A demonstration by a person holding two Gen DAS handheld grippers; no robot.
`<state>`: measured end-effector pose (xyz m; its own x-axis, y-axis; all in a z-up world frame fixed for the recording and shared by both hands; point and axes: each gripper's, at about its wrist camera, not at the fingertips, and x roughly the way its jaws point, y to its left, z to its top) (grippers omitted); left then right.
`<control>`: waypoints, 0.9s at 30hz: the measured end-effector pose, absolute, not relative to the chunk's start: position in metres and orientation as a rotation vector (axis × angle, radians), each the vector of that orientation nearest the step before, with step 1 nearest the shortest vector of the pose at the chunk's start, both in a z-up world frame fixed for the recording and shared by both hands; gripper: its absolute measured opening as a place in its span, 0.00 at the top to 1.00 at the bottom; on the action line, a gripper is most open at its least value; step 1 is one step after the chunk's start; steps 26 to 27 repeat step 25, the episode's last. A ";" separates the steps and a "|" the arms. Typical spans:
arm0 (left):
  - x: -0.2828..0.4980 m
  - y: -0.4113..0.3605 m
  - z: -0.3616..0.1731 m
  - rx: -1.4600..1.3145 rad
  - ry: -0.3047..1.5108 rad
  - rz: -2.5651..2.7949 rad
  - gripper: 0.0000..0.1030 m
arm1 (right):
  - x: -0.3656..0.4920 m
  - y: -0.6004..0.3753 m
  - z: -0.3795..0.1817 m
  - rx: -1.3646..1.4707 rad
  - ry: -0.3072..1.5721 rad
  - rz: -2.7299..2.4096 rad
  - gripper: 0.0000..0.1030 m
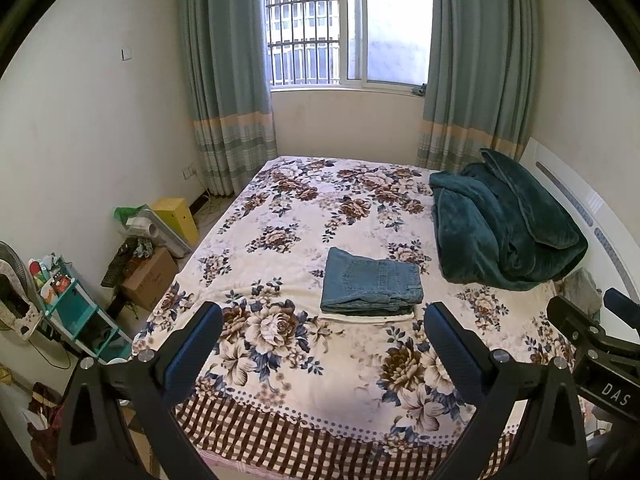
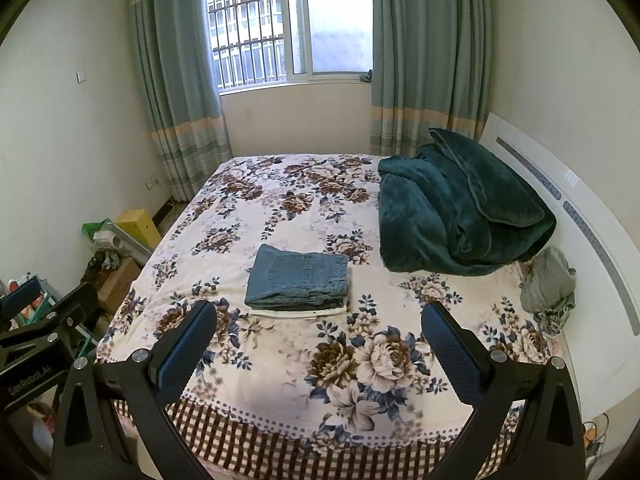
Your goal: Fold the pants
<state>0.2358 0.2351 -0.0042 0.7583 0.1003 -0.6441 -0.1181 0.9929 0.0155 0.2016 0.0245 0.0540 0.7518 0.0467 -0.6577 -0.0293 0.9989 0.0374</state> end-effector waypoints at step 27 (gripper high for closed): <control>0.235 0.237 0.003 -0.031 0.692 0.117 0.00 | 0.200 0.027 0.054 0.036 0.720 0.044 0.00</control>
